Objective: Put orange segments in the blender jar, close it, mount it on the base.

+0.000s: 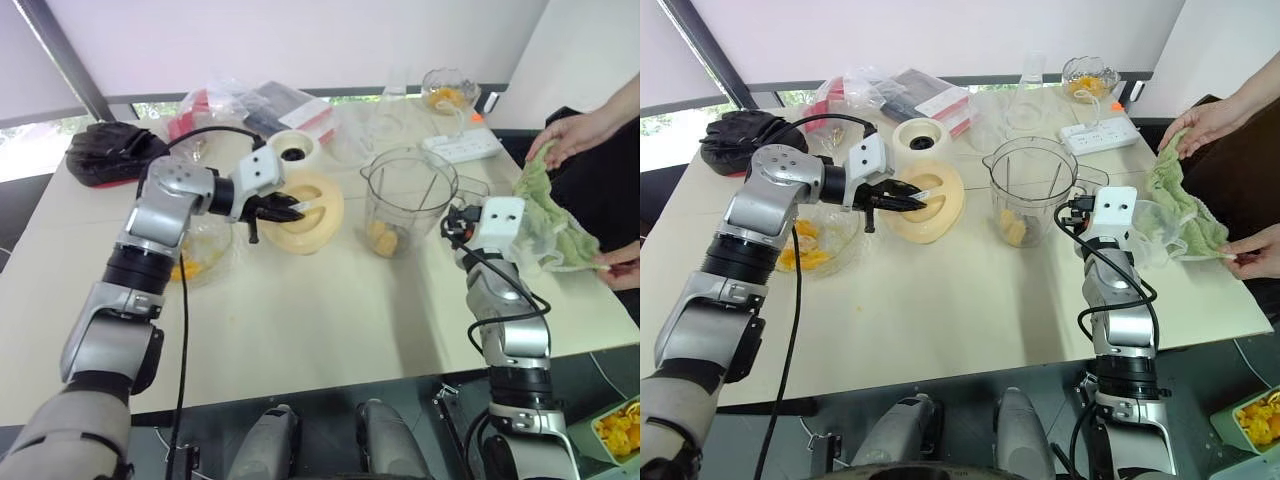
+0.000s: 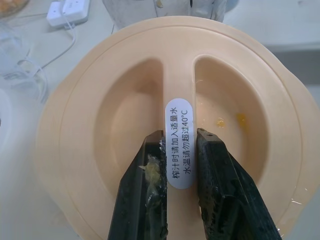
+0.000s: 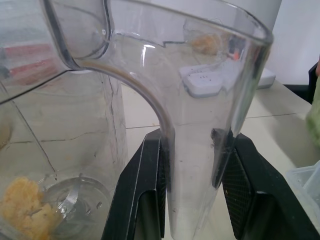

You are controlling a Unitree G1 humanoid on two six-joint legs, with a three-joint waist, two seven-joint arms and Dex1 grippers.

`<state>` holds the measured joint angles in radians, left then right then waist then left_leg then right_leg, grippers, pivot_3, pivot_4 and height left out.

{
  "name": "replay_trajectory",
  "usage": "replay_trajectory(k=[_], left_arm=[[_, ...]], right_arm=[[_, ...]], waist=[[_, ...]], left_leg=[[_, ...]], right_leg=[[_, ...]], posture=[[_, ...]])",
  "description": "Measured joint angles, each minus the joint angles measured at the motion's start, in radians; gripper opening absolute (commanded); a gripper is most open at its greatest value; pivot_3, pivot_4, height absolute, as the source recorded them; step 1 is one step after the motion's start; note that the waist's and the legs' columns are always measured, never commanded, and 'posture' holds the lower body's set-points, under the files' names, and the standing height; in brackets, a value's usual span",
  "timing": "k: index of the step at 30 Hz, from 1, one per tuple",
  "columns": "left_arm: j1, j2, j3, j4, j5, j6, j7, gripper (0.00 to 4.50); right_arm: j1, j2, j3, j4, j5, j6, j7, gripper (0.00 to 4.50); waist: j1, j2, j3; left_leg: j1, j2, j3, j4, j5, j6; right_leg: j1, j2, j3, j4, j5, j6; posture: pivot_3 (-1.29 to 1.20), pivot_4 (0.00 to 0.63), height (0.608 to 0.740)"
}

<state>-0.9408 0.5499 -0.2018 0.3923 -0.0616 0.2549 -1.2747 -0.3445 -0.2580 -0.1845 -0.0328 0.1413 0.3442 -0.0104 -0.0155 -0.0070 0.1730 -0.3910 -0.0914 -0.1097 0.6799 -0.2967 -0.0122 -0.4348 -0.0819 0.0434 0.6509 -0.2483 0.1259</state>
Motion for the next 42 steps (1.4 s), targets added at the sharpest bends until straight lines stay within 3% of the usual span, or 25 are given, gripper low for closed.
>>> replay_trajectory(k=[4,12,19,31,42], left_arm=[[-0.075,0.005,0.0,0.077,-0.017,0.0,-0.049,0.24],[-0.426,0.012,0.031,0.364,-0.049,-0.028,-0.19,0.24],[-0.644,-0.108,0.018,0.653,-0.001,-0.153,-0.277,0.24],[-0.683,-0.261,-0.012,0.847,0.088,-0.286,-0.294,0.24],[-0.683,-0.277,-0.012,0.886,0.156,-0.316,-0.282,0.24]], right_arm=[[0.002,0.031,0.0,-0.023,0.0,0.018,-0.017,0.95],[0.028,0.162,0.07,-0.111,-0.003,0.055,-0.053,0.95],[0.022,0.212,0.133,-0.122,-0.034,0.054,-0.067,0.95],[0.026,0.152,0.187,-0.17,-0.088,0.13,-0.002,0.95],[0.036,0.116,0.215,-0.25,-0.093,0.232,0.067,0.95]], waist=[[-0.002,0.0,0.0],[-0.018,0.0,0.0],[-0.026,0.0,0.001],[-0.031,0.0,0.001],[-0.029,0.0,0.001]], left_leg=[[0.0,0.0,0.0,0.0,0.0,0.0],[-0.002,0.0,0.002,-0.002,0.0,0.0],[-0.004,-0.001,0.002,-0.001,0.0,0.0],[-0.005,-0.001,0.002,-0.002,0.0,0.0],[-0.005,-0.001,0.002,-0.001,-0.001,0.001]], right_leg=[[-0.001,0.0,0.0,0.0,0.0,0.0],[-0.005,0.0,0.001,0.001,0.0,0.0],[-0.006,0.0,0.001,0.001,0.0,0.0],[-0.008,0.001,0.002,0.003,0.0,0.0],[-0.008,0.001,0.002,0.003,0.0,0.0]], posture=[[0.0,0.15,0.74],[0.0,0.15,0.74],[0.0,0.15,0.74],[0.0,0.15,0.74],[0.0,0.15,0.74]])
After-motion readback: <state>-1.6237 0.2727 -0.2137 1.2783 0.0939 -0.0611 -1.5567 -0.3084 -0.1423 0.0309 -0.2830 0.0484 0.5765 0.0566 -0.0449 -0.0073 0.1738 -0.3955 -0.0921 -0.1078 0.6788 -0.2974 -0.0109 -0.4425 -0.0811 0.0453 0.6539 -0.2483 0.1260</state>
